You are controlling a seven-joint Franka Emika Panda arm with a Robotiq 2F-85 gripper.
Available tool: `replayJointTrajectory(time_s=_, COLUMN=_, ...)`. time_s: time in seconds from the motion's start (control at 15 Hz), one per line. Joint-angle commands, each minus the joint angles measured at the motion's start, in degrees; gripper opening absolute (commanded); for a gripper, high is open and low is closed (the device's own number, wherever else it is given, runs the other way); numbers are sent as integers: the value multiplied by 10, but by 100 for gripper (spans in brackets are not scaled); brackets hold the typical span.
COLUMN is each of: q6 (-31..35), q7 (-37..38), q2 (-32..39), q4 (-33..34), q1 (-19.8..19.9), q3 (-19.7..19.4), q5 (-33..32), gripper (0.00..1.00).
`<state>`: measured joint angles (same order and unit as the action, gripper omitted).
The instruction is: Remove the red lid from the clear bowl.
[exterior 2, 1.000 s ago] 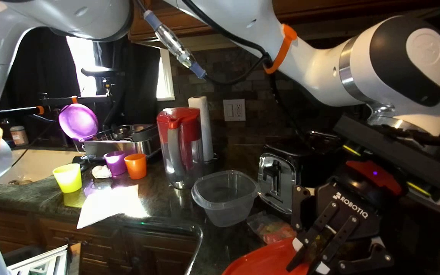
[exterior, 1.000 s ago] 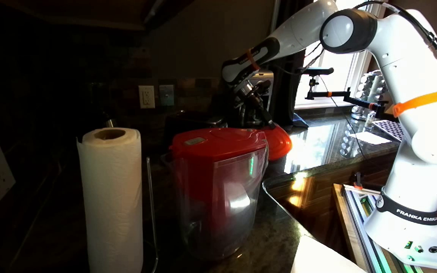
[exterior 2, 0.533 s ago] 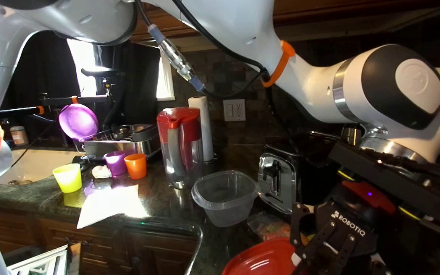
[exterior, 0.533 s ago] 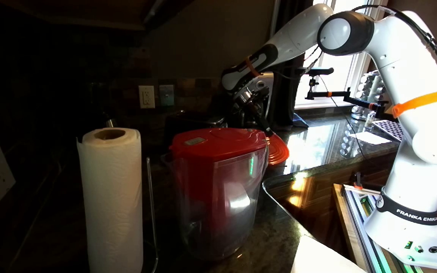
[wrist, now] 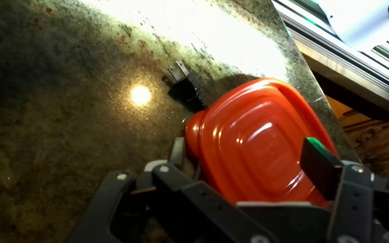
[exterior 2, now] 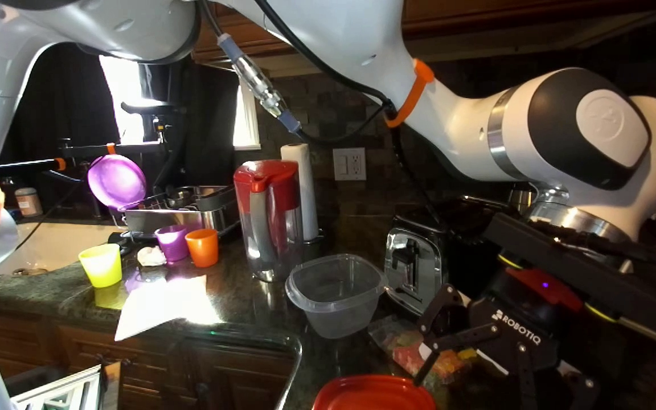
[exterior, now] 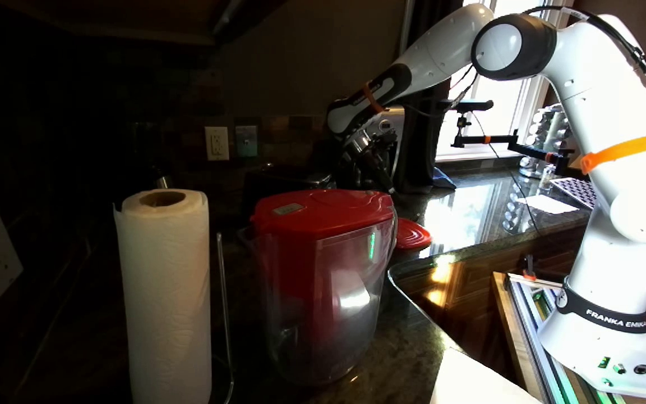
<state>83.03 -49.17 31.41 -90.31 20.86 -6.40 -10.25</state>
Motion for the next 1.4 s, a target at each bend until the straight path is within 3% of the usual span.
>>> replayJointTrajectory(time_s=0.0, q6=27, q7=12, q2=-65, q4=-69, q1=-6, q3=8, q5=38, gripper=100)
replayJointTrajectory(time_s=0.33, q6=79, q7=16, q2=-195, q4=-191, q1=-23, q3=7, q5=97, gripper=100)
replayJointTrajectory(time_s=0.8, q6=228, q7=-2, q2=-375, q4=-349, q1=-60, q3=-11, q5=101, gripper=100)
replayJointTrajectory(time_s=1.33, q6=300, q7=22, q2=-475, q4=-434, q1=-97, q3=-30, q5=88, gripper=100)
